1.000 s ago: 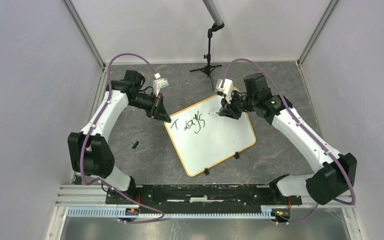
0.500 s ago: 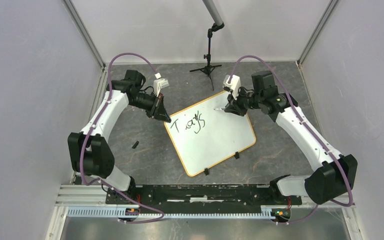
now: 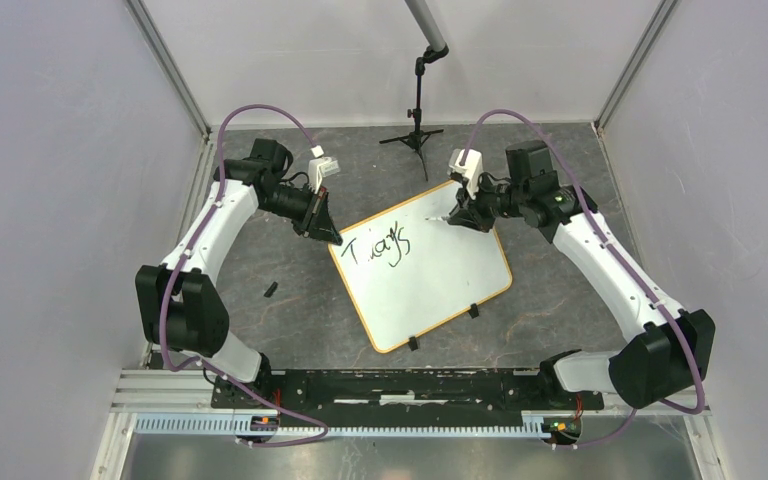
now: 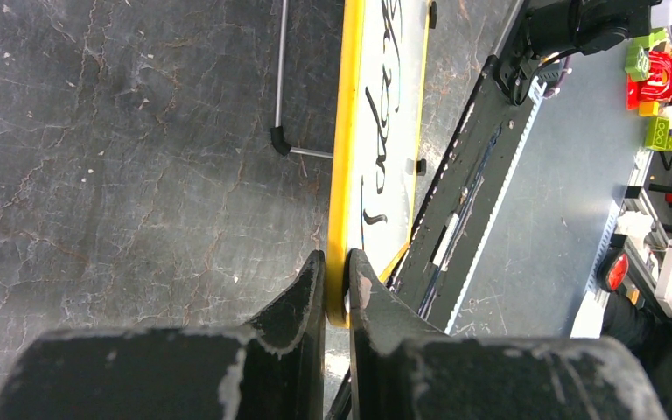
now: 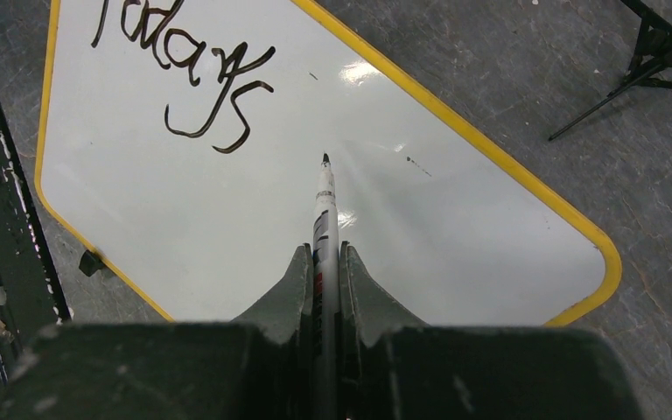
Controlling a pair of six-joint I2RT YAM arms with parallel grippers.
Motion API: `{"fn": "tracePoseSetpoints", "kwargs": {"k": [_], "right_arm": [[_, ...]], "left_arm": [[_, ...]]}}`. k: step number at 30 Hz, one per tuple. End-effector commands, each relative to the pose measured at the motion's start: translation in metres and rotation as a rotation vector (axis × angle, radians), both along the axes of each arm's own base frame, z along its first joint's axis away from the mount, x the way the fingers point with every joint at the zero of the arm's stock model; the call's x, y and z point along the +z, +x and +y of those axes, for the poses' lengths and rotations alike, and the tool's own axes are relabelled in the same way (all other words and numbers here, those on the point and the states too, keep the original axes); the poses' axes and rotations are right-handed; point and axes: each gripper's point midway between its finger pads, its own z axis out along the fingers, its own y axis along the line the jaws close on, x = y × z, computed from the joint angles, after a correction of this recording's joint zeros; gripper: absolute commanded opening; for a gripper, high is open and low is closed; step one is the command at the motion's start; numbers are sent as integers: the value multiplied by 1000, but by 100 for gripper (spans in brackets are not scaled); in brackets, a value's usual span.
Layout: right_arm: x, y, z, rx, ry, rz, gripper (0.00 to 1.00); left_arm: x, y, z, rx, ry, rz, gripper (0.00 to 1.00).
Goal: Write a sentence on the whiteboard
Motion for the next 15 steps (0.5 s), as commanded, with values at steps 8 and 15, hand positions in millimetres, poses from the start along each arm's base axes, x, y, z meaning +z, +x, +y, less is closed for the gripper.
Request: {"fn": "tracePoseSetpoints", "kwargs": {"k": [8,15], "right_arm": [[5,-15,15,61,21,-22,0],[4,-11,16,44,8,-44,0]], "left_arm": [[-21,-6,-1,-60,89,2,3],[-23,-6,-2,-66,90,5,3]]}}
